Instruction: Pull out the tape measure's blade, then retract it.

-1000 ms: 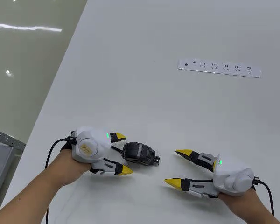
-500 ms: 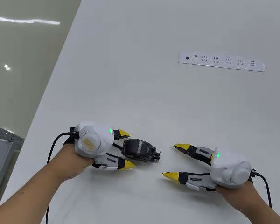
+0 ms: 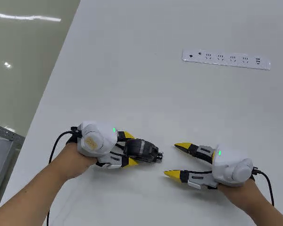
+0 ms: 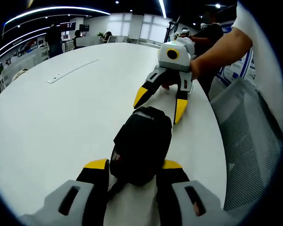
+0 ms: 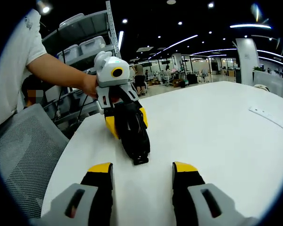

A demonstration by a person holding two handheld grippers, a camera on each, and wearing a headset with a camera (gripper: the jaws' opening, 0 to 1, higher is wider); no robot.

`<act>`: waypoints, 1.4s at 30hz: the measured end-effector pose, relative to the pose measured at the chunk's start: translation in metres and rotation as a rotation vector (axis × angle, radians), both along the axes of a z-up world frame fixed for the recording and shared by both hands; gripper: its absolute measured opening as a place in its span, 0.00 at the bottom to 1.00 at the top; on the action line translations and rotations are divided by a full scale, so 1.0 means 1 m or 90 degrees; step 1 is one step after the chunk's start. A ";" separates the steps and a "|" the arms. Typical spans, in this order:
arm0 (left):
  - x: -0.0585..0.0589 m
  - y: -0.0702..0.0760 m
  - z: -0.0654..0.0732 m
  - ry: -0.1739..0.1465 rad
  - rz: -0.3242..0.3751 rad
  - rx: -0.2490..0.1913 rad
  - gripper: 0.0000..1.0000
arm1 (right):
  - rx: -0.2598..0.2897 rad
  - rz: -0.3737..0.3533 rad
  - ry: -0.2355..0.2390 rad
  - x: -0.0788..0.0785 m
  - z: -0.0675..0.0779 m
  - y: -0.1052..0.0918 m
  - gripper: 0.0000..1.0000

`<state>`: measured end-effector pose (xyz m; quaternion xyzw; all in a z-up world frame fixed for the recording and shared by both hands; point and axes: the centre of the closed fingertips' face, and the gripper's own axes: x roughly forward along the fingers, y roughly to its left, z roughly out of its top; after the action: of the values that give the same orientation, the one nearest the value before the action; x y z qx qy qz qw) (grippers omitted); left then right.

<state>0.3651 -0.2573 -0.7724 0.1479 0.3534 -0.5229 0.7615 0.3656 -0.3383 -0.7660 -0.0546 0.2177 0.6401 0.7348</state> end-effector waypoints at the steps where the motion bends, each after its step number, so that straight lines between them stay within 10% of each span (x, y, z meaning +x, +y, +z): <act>1: 0.000 -0.001 0.001 0.003 0.000 -0.005 0.33 | 0.000 0.002 0.002 -0.001 0.000 0.000 0.51; 42: 0.001 0.001 -0.003 0.003 0.005 0.001 0.32 | -0.001 0.054 -0.041 0.002 -0.009 0.017 0.35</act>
<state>0.3658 -0.2561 -0.7751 0.1456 0.3562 -0.5202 0.7624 0.3672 -0.3213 -0.7748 -0.0850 0.1924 0.6683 0.7135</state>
